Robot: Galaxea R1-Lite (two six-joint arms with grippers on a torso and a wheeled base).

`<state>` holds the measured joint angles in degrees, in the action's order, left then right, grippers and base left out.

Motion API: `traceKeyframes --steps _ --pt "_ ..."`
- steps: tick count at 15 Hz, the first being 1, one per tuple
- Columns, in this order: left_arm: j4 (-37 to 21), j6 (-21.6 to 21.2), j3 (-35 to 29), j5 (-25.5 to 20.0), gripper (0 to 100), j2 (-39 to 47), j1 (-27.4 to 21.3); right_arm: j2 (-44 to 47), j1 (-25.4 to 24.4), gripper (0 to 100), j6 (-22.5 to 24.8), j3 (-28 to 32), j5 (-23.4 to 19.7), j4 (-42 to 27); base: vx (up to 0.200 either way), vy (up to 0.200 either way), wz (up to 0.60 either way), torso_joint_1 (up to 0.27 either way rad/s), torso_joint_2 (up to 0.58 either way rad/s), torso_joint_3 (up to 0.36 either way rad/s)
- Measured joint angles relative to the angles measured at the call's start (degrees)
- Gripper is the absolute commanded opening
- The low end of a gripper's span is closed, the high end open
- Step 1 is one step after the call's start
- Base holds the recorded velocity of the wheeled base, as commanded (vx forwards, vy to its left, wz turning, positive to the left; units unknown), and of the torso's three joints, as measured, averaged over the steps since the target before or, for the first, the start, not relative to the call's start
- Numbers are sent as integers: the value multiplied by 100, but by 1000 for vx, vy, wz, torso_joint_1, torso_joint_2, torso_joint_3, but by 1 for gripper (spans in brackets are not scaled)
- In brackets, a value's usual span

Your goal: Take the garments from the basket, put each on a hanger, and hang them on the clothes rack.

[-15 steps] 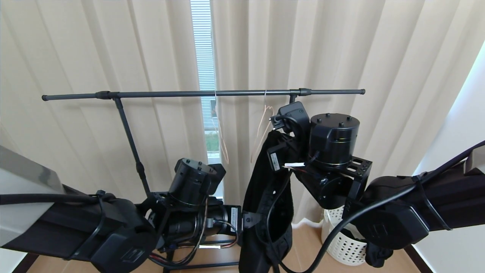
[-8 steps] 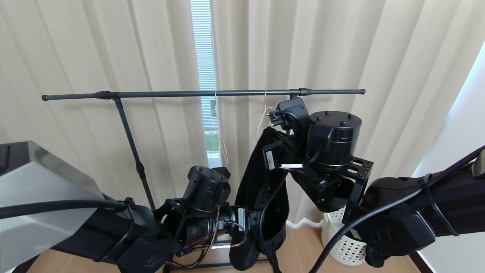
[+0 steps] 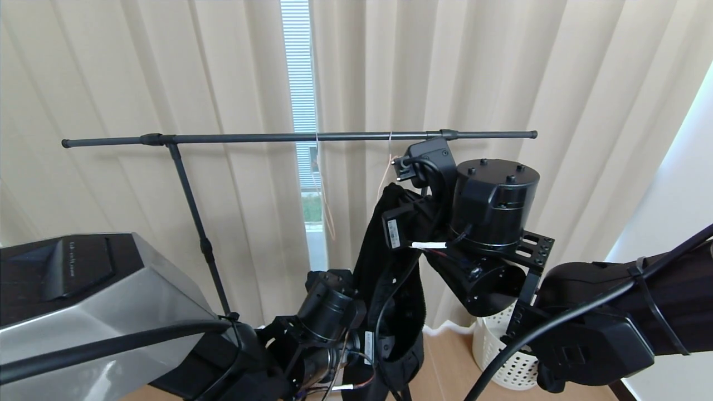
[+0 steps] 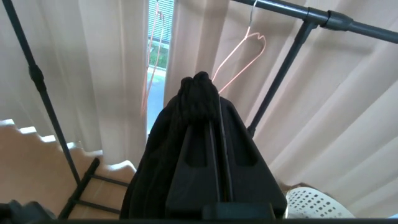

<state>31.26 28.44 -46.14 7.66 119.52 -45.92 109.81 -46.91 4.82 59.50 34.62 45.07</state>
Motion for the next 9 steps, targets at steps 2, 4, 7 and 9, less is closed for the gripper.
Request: traceKeyframes --steps 2,4,7,9 --pt "0 -15 66 15 100 82 -35 -77 48 0 2 2 52 -12 0 0 0 0 0 0" --pt "2 -22 113 17 100 94 -46 -141 256 0 18 2 79 -27 0 0 0 0 0 0" --pt "16 -85 221 15 0 28 -49 -201 488 0 38 61 79 -45 0 0 0 0 0 0" --pt "30 -100 234 15 0 -39 -16 -223 649 0 62 89 77 -65 0 0 0 0 0 0"
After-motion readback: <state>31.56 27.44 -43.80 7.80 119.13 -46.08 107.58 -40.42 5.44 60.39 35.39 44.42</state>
